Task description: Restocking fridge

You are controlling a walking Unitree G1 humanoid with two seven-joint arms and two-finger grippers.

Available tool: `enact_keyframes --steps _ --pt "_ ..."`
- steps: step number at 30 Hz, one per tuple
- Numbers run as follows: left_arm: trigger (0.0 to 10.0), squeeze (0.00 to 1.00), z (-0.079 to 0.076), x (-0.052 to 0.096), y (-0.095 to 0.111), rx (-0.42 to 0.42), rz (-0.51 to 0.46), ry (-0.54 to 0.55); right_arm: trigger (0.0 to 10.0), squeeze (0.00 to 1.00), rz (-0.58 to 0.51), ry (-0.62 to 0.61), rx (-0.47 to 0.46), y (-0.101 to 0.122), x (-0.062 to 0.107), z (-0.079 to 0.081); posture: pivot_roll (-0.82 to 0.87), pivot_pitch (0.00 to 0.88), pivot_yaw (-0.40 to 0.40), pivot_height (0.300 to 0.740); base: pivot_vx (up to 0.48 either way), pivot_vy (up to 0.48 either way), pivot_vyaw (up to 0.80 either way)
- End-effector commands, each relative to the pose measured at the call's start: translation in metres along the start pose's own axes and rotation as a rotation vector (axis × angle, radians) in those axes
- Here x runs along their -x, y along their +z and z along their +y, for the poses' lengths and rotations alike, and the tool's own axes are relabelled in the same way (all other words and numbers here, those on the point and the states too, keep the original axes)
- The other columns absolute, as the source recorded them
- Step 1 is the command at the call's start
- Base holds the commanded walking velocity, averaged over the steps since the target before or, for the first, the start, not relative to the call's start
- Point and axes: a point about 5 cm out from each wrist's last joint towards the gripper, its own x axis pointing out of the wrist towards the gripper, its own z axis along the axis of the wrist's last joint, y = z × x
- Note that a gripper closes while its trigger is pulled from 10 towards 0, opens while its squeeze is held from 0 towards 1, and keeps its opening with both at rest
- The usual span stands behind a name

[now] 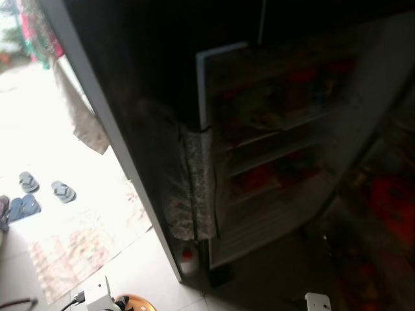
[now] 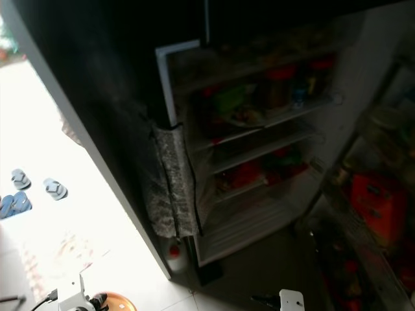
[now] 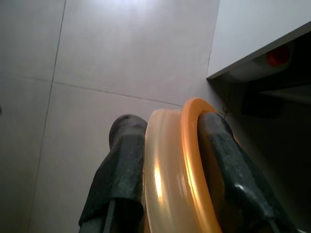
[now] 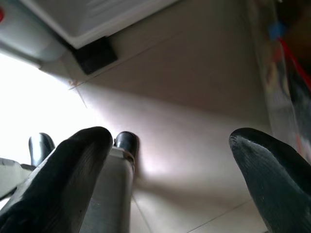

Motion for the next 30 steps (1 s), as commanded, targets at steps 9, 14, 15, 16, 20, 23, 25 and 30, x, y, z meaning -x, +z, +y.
enact_keyframes --steps 9,14,15,16,20,23,25,30 --pt "10.0 0.0 0.005 0.004 -0.022 -0.026 0.086 0.019 10.0 0.0 0.006 -0.018 -0.038 -0.009 0.004 -0.013 0.0 0.07 0.024 0.74 0.0 -0.308 0.07" --pt "10.0 0.0 0.006 0.004 -0.022 -0.026 0.086 0.02 10.0 0.0 0.019 -0.023 -0.04 -0.018 0.007 -0.019 0.0 0.069 0.026 0.74 0.0 -0.307 0.0" --pt "10.0 0.0 0.006 0.004 -0.022 -0.027 0.086 0.02 10.0 0.0 0.021 -0.023 -0.042 -0.02 0.008 -0.021 0.0 0.069 0.026 0.74 0.0 -0.307 0.0" --pt "10.0 0.0 0.006 0.004 -0.022 -0.027 0.086 0.021 10.0 0.0 0.026 -0.024 -0.041 -0.022 0.009 -0.022 0.0 0.069 0.026 0.74 0.0 -0.307 0.0" --pt "10.0 0.0 0.006 0.004 -0.022 -0.029 0.087 0.022 10.0 0.0 0.039 -0.034 -0.052 -0.029 0.012 -0.03 0.0 0.07 0.026 0.74 0.0 -0.306 0.0" --pt "10.0 0.0 0.006 0.004 -0.022 -0.031 0.086 0.023 10.0 0.0 0.035 -0.033 -0.047 -0.027 0.012 -0.031 0.0 0.067 0.028 0.74 0.0 -0.299 0.0" --pt "10.0 0.0 0.006 0.004 -0.022 -0.03 0.085 0.026 10.0 0.0 0.03 -0.033 -0.045 -0.023 0.01 -0.028 0.0 0.067 0.028 0.74 0.0 -0.144 0.0" --pt "10.0 0.0 0.007 0.004 -0.022 -0.022 0.083 0.03 10.0 0.0 0.014 -0.017 -0.036 -0.012 0.004 -0.009 0.0 0.061 0.027 0.74 0.0 0.0 0.0"
